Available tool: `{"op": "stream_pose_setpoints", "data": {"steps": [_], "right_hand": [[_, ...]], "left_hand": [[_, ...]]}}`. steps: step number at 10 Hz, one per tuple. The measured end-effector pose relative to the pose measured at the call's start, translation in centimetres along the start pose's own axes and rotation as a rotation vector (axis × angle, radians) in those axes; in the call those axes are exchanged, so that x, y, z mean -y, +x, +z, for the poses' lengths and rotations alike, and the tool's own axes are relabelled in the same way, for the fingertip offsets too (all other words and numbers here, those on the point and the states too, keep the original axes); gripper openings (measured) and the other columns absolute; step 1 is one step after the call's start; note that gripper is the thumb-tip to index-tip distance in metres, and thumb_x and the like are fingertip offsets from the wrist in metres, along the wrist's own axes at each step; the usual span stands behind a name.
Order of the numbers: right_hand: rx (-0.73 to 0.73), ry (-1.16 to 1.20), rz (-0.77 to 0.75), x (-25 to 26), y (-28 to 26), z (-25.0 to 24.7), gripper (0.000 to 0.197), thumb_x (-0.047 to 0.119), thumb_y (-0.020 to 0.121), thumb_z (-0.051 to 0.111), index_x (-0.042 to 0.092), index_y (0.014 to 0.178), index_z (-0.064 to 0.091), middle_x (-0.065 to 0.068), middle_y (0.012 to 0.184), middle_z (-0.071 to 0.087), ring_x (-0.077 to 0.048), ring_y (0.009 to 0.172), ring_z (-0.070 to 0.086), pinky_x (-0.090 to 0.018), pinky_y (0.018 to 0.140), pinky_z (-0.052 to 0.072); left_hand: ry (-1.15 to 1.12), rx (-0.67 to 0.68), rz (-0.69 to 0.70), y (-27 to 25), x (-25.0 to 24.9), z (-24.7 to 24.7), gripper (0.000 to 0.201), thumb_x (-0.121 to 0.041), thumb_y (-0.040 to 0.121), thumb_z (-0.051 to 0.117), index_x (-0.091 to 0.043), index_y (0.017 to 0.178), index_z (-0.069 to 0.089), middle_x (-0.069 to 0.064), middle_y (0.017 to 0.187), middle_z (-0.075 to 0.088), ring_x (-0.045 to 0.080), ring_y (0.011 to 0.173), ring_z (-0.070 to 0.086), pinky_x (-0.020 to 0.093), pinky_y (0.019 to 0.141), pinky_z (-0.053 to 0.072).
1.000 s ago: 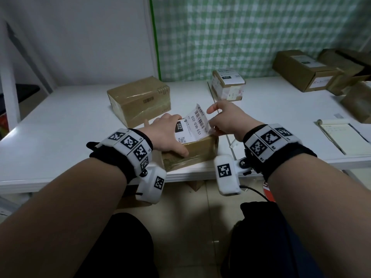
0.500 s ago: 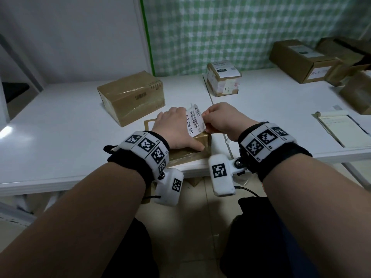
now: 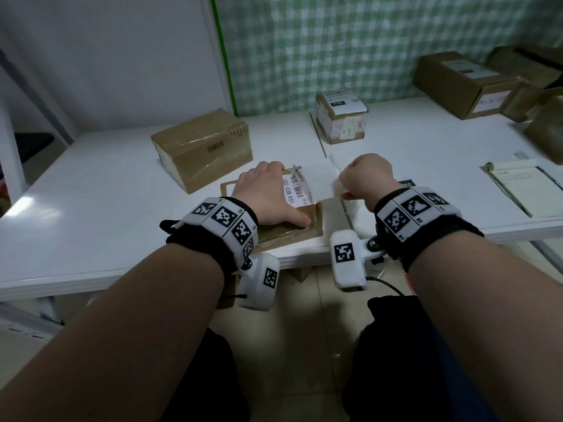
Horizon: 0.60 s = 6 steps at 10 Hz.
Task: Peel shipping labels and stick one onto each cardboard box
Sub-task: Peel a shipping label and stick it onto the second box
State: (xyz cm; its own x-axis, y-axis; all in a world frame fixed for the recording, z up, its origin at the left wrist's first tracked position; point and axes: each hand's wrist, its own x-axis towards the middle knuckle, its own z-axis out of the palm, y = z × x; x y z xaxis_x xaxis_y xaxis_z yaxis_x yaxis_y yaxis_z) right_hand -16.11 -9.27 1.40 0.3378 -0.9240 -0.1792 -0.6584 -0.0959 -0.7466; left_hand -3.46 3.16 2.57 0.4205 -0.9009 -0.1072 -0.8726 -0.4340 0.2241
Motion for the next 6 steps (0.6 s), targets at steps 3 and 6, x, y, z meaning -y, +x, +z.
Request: {"op": "stream_pose_setpoints", "data": {"steps": [3, 6], "right_hand": [[-0.217, -0.181, 0.112, -1.2, 0.0, -1.6, 0.035, 0.005, 0.089, 0.052, 0.014, 0.06, 0.036, -0.002, 0.062, 0.036, -0.027, 0.08, 0.062, -0.025, 0.052, 0.044], [-0.156, -0.061, 0.205, -2.7, 1.3, -2.6, 0.027, 0.003, 0.081, 0.053, 0.014, 0.057, 0.049, 0.008, 0.023, 0.044, -0.013, 0.039, 0.055, -0.015, 0.042, 0.043]], "left_hand": [[-0.011, 0.001, -0.004, -0.2, 0.0, 0.0, 0.114, -0.066, 0.051, 0.078, -0.014, 0.14, 0.029, 0.007, 0.139, 0.04, 0.025, 0.128, 0.038, 0.038, 0.106, 0.03], [-0.013, 0.0, -0.006, -0.3, -0.1, 0.0, 0.113, -0.065, 0.051, 0.078, -0.015, 0.14, 0.029, 0.007, 0.138, 0.04, 0.026, 0.128, 0.037, 0.038, 0.106, 0.03]]}}
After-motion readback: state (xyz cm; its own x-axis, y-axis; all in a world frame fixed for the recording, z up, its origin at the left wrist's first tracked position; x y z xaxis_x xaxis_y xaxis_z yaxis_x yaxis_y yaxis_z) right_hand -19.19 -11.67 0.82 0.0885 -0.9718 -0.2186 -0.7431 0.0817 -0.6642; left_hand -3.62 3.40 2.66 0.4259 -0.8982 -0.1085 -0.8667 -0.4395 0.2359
